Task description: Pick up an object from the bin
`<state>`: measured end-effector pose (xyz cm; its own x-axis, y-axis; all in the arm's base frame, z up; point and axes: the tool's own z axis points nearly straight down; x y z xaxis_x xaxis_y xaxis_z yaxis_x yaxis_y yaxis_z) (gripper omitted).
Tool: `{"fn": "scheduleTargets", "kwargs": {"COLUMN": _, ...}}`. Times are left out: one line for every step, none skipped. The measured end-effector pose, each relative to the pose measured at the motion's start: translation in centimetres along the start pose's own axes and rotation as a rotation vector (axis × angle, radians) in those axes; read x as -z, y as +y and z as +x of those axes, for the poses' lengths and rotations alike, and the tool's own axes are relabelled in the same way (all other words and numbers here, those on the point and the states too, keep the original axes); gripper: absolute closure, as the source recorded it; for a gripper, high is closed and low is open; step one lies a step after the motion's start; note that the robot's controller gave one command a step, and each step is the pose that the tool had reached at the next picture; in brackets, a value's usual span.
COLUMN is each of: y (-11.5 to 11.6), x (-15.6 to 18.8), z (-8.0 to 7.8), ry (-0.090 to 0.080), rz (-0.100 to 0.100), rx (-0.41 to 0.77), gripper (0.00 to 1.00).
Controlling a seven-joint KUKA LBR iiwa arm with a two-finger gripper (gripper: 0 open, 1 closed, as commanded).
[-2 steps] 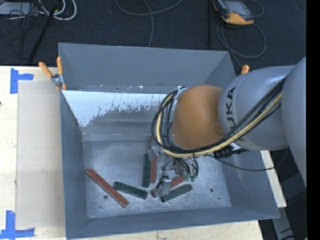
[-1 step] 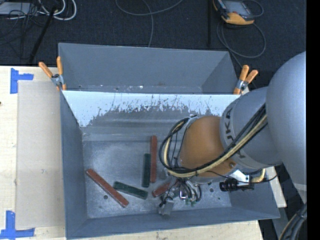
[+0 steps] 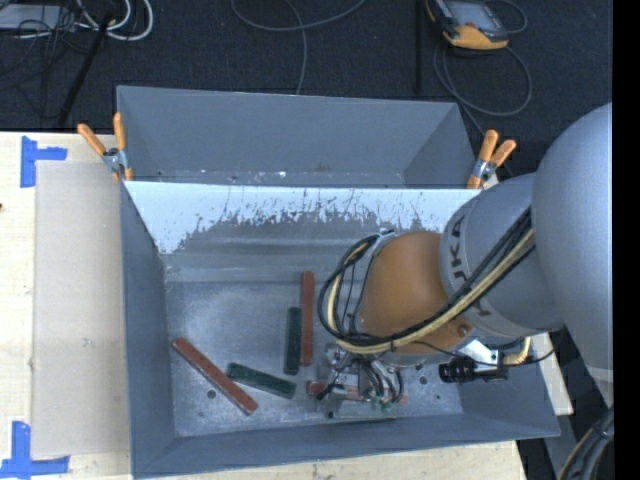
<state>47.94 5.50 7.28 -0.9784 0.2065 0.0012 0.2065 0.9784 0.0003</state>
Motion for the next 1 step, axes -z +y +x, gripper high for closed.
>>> {"fn": "scheduleTargets", "kwargs": {"y": 2.40, "x": 22.62, "z": 0.17, "ry": -0.009, "rz": -0.003, "rx": 0.014, "gripper": 1.00}}
